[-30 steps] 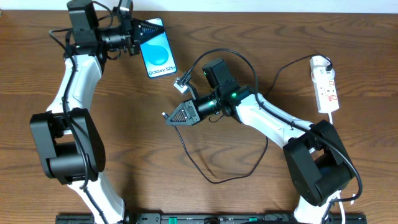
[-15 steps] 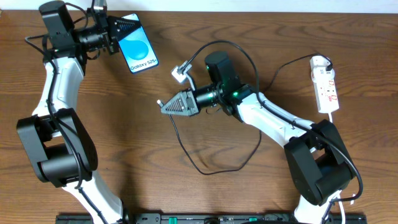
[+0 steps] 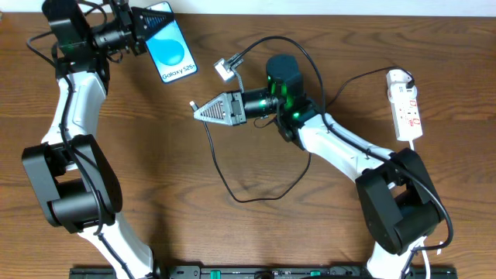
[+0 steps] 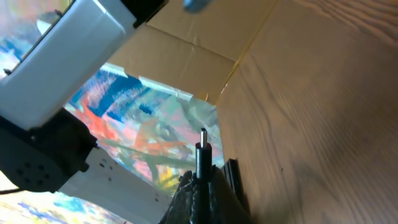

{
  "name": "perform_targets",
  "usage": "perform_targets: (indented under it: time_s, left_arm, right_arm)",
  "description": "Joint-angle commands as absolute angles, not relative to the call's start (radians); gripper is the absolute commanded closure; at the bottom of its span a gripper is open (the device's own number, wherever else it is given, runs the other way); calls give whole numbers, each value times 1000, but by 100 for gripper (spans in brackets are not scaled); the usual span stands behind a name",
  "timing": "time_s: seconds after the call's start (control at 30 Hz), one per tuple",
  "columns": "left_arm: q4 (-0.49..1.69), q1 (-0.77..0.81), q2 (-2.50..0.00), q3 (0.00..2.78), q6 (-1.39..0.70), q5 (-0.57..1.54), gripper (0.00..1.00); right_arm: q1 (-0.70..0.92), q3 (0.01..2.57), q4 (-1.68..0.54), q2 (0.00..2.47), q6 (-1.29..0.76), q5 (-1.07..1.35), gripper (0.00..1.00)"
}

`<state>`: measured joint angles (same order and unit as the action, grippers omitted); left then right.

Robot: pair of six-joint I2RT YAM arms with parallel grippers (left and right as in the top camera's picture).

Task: Plug charger to phone and switch on socket
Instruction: 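Carry the USB-C plug with the right gripper toward the phone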

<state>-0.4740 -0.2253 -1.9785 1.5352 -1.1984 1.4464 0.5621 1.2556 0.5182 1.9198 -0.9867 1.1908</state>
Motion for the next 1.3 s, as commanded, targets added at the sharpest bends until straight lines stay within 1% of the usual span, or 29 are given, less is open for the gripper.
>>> perform_targets:
  time_s: [0.0, 0.2, 0.47, 0.63, 0.77, 0.93, 1.07, 1.2, 1.27]
  left_arm:
    - [-523, -225, -1946, 1543, -1316, 1473, 93]
    - [-522, -225, -1946, 1543, -1316, 1473, 93]
    - [-522, -225, -1946, 1543, -1316, 1473, 93]
    - [-522, -225, -1946, 1543, -1316, 1473, 93]
    - [-522, -225, -1946, 1543, -1315, 1473, 93]
    - [-522, -225, -1946, 1543, -1314, 1473, 93]
    - [-522, -225, -1946, 1543, -1314, 1473, 93]
    - [-522, -225, -1946, 1543, -1314, 1473, 93]
    - [-522, -225, -1946, 1543, -1314, 1473, 93]
  right_arm:
    - [527, 1256, 524, 1926, -1028, 1205, 99]
    - [481, 1253, 525, 1938, -949, 1209, 99]
    - [464, 1253, 614, 1938, -789, 1211, 99]
    - [464, 1253, 615, 1968, -769, 1211, 99]
    - [464, 1253, 646, 2024, -829, 1224, 99]
    - [471, 1253, 936, 2097, -992, 1271, 99]
    - [474, 1253, 1058, 2146, -1051, 1264, 99]
    - [477, 1253, 1069, 2169, -1051, 1264, 99]
    - [482, 1253, 1110, 2169, -1085, 1264, 99]
